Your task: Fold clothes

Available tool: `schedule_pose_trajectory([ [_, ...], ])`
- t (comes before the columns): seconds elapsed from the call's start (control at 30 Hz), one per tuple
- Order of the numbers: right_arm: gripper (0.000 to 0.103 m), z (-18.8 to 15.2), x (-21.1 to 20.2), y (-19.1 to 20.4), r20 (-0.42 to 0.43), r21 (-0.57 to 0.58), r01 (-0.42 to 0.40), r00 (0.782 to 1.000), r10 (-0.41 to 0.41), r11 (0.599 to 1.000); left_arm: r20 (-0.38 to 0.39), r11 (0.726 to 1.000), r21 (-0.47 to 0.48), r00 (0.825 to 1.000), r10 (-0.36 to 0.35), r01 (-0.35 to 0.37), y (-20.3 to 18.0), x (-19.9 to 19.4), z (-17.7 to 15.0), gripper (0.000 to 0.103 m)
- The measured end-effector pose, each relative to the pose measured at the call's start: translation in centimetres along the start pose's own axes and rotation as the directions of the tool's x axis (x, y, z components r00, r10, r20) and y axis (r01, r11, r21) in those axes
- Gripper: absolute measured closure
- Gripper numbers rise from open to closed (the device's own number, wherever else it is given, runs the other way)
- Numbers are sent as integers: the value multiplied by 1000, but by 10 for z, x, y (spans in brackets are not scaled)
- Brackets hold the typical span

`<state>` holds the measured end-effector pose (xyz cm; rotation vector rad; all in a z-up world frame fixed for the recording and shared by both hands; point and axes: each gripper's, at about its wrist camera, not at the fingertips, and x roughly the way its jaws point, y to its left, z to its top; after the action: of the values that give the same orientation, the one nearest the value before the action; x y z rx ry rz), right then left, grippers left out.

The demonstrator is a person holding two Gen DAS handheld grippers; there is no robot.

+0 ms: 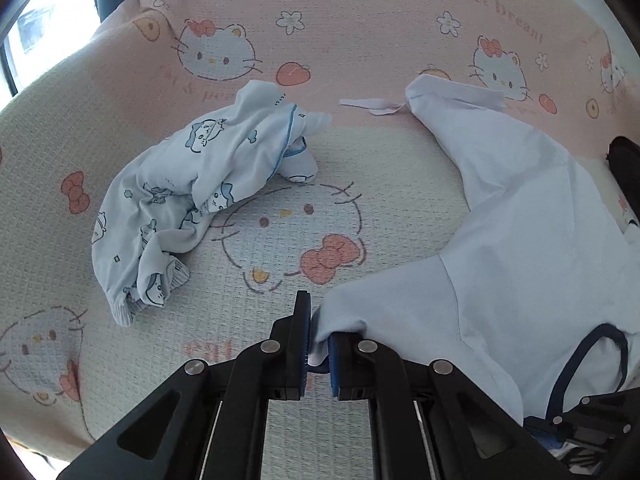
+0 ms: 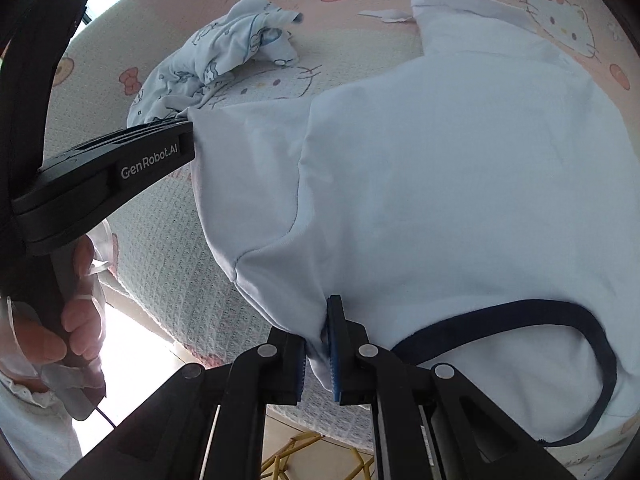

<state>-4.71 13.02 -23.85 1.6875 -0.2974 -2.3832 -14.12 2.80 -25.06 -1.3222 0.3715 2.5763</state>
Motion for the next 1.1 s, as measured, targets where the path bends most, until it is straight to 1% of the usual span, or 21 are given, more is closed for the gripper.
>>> schedule_pose_trajectory([
  [0.07, 96, 1, 4, 5, -4, -9, 7, 1000, -7, 1000, -14, 1000, 20, 1000, 0, 0, 4, 3, -1, 96],
  [0.2, 96, -1, 6, 13, 14, -44, 50, 999, -50, 998, -88, 997, 4, 993, -79, 79, 13, 14, -7, 94],
  [0.3, 96, -3, 5, 12, 23, -31, 52, 998, -51, 998, -149, 988, -72, 978, -146, 137, 22, 24, -16, 94],
  [0.33, 96, -3, 5, 12, 22, -27, 52, 998, -52, 998, -158, 983, -106, 973, -169, 153, 26, 24, -20, 93],
  [0.37, 96, -2, 4, 12, 21, -23, 52, 998, -52, 998, -164, 974, -143, 966, -199, 176, 29, 24, -24, 92],
  [0.43, 95, -1, 3, 12, 19, -16, 53, 998, -52, 998, -162, 944, -221, 946, -282, 244, 39, 21, -30, 91],
  [0.47, 91, -1, 2, 12, 14, -16, 49, 999, -49, 999, -164, 928, -254, 934, -318, 272, 43, 20, -34, 91],
  [0.5, 81, 0, 1, 12, 9, -16, 44, 999, -44, 999, -168, 916, -277, 924, -342, 289, 48, 19, -38, 90],
  [0.53, 75, -1, -1, 12, 8, -15, 45, 999, -44, 999, -172, 905, -299, 915, -364, 303, 52, 18, -42, 89],
  [0.57, 66, -1, -4, 12, 15, -14, 49, 999, -49, 999, -176, 896, -316, 909, -379, 312, 56, 17, -46, 89],
  [0.6, 60, -1, -9, 11, 25, -14, 50, 998, -50, 999, -178, 888, -332, 903, -390, 318, 60, 16, -50, 88],
  [0.63, 58, -2, -13, 11, 31, -18, 49, 998, -49, 999, -179, 881, -347, 899, -400, 323, 63, 14, -54, 88],
  [0.7, 50, -4, -23, 10, 45, -20, 50, 998, -49, 999, -183, 876, -360, 896, -405, 322, 66, 10, -60, 88],
  [0.77, 45, -7, -35, 6, 64, -13, 51, 997, -50, 999, -188, 877, -364, 898, -398, 313, 65, 7, -64, 88],
  [0.83, 44, -9, -47, -2, 85, 2, 56, 995, -56, 998, -188, 878, -373, 902, -388, 300, 63, 4, -66, 87],
  [0.9, 44, -11, -60, -12, 112, 22, 73, 991, -75, 997, -180, 868, -399, 902, -392, 297, 61, 2, -66, 80],
  [0.97, 44, -13, -73, -21, 138, 42, 90, 986, -95, 995, -153, 835, -448, 893, -423, 319, 59, -1, -65, 60],
  [1.03, 43, -16, -87, -39, 165, 76, 112, 979, -123, 991, -125, 799, -494, 882, -455, 342, 54, -5, -64, 54],
  [1.1, 41, -20, -98, -61, 181, 136, 118, 973, -142, 984, -107, 772, -526, 872, -477, 357, 48, -8, -62, 54],
])
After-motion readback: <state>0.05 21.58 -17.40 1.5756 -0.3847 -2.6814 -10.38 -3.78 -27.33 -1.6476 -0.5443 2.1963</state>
